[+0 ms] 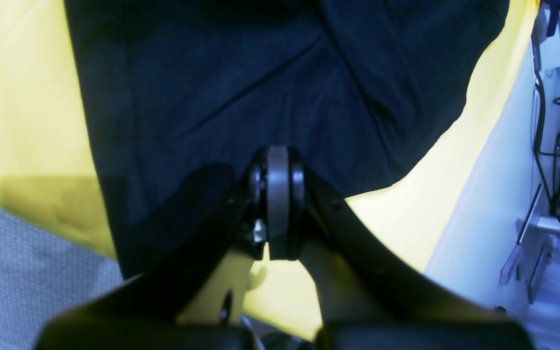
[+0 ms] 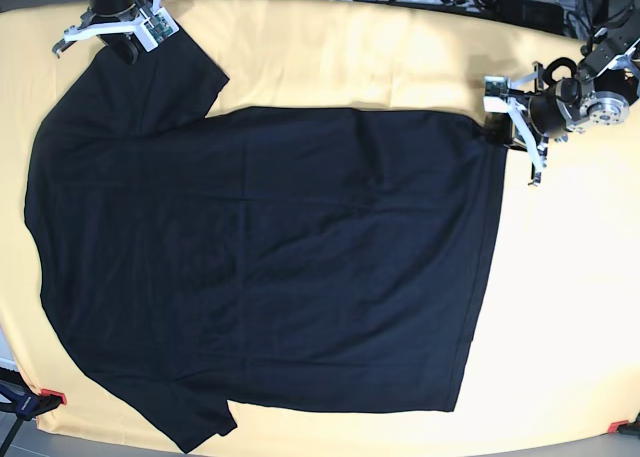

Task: Fold the T-shirt properly
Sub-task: 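Move both grippers to the shirt's shoulder corners and grasp them, then pull both grasped shoulder corners away from the hem to straighten the shirt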

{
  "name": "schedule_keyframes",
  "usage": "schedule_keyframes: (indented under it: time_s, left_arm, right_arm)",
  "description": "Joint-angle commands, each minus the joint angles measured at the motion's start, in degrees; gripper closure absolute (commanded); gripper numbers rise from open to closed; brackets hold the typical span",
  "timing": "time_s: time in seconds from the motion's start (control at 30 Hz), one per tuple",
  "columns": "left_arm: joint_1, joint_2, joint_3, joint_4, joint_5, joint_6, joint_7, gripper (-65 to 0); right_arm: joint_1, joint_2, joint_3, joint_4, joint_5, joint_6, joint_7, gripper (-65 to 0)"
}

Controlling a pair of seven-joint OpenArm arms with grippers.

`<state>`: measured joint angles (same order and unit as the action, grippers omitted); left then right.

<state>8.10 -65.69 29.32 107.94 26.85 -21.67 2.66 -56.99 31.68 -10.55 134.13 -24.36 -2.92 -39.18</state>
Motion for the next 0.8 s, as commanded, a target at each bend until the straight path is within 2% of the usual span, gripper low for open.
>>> schedule_keyframes:
  time_s: [0.0, 0.07, 0.13, 0.3, 0.37, 0.43, 0.53, 0.63, 0.77]
  left_arm:
    - [-0.5, -1.79, -0.5, 1.97, -0.52, 0.48, -0.61, 0.0]
    - [-0.5, -2.8, -0.5, 4.0, -0.5, 0.48, -0.61, 0.0]
    - [-0.52, -3.58, -0.5, 5.11, -0.39, 0.52, -0.59, 0.0]
    - [-0.52, -4.52, -0.5, 5.2, 1.25, 0.74, 1.62, 0.0]
    - [-0.52, -4.85, -0.5, 5.2, 1.22, 0.7, 2.23, 0.0]
    - [-0.52, -4.98, -0.5, 5.2, 1.22, 0.72, 2.34, 0.0]
    - [-0.5, -4.96, -0.5, 5.2, 1.2, 0.92, 2.14, 0.0]
    - [-0.5, -4.96, -0.5, 5.2, 1.18, 0.9, 2.14, 0.0]
    - [-0.5, -4.96, -0.5, 5.2, 0.68, 0.9, 2.14, 0.0]
  right_arm:
    - [-0.5, 0.39, 0.2, 0.87, -0.48, -0.63, 0.61, 0.0]
    - [-0.5, 0.39, 0.2, 0.87, -0.48, -0.28, 0.61, 0.0]
    - [-0.5, 0.39, 0.2, 0.87, -0.46, 1.42, 0.63, 0.0]
    - [-0.48, 0.42, 0.2, 0.87, -0.42, 5.16, 0.66, -21.9]
    - [-0.37, 0.44, 0.22, 0.87, -0.46, 4.92, 1.25, -26.2]
    - [0.68, 0.44, 0.26, 0.87, -0.46, 3.74, 1.49, -27.3]
    - [3.28, 0.44, 1.64, 0.87, 0.87, 3.54, 1.53, -27.9]
    - [6.16, 0.44, 3.93, -1.68, 3.78, 3.65, 1.73, -31.6]
    - [8.48, 0.44, 5.75, -6.4, 7.56, 5.6, 2.14, -31.7]
